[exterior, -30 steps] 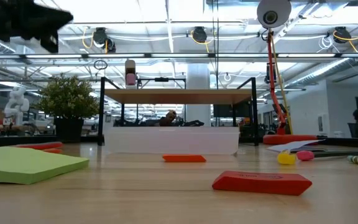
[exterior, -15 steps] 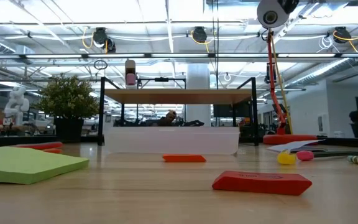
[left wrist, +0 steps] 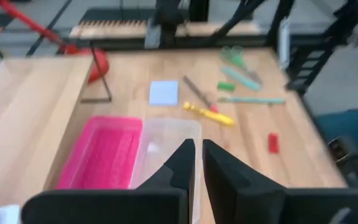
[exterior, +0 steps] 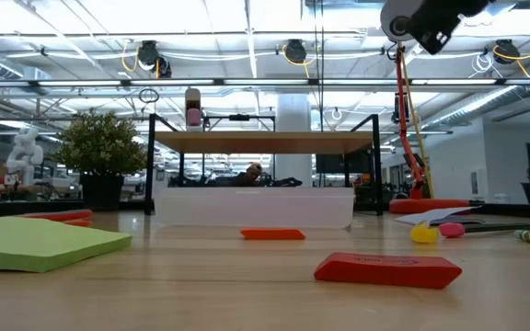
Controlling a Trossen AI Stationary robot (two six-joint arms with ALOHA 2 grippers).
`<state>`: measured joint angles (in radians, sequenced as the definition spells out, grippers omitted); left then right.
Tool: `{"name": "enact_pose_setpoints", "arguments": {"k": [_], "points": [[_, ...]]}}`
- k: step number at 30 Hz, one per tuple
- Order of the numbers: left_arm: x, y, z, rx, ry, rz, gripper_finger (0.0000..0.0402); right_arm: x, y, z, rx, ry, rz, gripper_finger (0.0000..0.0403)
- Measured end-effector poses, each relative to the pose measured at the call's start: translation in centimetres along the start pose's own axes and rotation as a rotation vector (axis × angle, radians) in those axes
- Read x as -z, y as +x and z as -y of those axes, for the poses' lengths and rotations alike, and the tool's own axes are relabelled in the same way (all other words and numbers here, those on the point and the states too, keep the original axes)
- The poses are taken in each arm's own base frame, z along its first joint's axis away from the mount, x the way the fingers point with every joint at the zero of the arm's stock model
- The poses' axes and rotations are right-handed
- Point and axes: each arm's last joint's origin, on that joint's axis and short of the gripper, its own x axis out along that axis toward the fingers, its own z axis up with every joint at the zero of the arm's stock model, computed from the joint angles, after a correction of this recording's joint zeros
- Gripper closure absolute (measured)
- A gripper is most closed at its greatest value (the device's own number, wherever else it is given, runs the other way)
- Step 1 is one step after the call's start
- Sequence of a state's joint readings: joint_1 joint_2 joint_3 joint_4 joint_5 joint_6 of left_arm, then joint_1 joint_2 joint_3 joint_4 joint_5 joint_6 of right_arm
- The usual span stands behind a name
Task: Pack school essentials
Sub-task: Put the black pencil into the supply box
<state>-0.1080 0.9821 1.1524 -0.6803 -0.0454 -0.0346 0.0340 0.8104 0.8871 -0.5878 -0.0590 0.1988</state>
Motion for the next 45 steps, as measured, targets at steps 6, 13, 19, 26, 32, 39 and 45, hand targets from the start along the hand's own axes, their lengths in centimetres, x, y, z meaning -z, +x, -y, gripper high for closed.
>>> {"name": "enact_pose_setpoints", "arguments": {"k": [6,13,19,26,32,39,45], "points": [[0.8,4.1,1.1,-0.113,0.02,-0.121,0.0366,2.9,2.0,-1.0,-0.034,-0.009,-0.194,0.0402],[0.8,8.2,1.8,-0.142,0.012,-0.141,0.0366,6.5,6.0,-1.9,-0.027,-0.031,-0.447,0.036],[1.2,10.6,2.0,-0.14,0.076,-0.17,0.0366,8.6,8.8,-2.3,-0.005,-0.088,-0.61,0.0302],[1.2,10.8,2.0,-0.134,0.071,-0.174,0.0366,10.6,11.2,-2.2,-0.024,-0.161,-0.64,0.0281],[1.2,10.7,2.1,-0.132,0.069,-0.17,0.0366,11.7,12.2,-2.0,-0.052,-0.228,-0.629,0.0285],[1.2,10.7,2.1,-0.131,0.07,-0.171,0.0366,13.0,12.7,-1.6,-0.067,-0.281,-0.641,0.0286],[1.2,10.7,2.1,-0.131,0.073,-0.171,0.0366,13.6,12.6,-1.3,-0.071,-0.307,-0.644,0.0314]]}}
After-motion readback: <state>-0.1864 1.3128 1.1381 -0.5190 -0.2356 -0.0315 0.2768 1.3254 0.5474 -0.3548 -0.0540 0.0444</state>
